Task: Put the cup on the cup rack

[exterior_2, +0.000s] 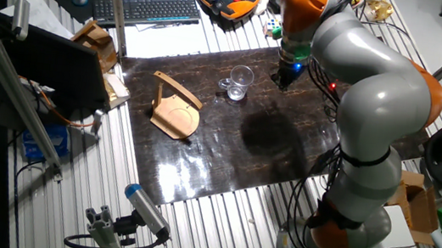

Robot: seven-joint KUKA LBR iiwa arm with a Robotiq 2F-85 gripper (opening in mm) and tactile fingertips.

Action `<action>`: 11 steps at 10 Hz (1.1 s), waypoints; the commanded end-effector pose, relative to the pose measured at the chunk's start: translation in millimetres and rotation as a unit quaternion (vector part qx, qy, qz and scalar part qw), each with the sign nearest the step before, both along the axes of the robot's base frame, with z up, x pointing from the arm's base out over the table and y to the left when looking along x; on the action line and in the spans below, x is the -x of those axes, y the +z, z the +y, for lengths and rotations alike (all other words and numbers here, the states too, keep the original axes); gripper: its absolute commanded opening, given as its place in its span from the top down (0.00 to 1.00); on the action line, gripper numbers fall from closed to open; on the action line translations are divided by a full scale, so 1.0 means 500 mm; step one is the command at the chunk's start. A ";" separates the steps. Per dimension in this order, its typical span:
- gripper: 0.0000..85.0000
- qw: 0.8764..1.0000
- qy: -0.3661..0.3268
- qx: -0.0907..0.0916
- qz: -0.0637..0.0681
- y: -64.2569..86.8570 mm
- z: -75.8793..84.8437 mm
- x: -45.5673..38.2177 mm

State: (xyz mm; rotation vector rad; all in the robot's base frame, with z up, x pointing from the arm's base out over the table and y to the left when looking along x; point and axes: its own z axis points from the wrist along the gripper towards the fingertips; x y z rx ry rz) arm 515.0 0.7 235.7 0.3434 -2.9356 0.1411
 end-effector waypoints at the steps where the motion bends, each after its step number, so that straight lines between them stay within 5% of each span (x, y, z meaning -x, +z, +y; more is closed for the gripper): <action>1: 0.98 1.000 -0.002 0.000 0.001 0.000 0.000 0.000; 8: 0.99 0.999 -0.034 0.007 -0.003 0.001 0.000 0.000; 9: 0.99 0.998 -0.053 0.010 -0.018 0.001 0.000 0.000; 10: 0.99 0.996 -0.066 -0.016 -0.053 0.001 0.000 0.000; 11: 0.99 0.992 -0.108 -0.045 -0.038 0.001 0.000 0.000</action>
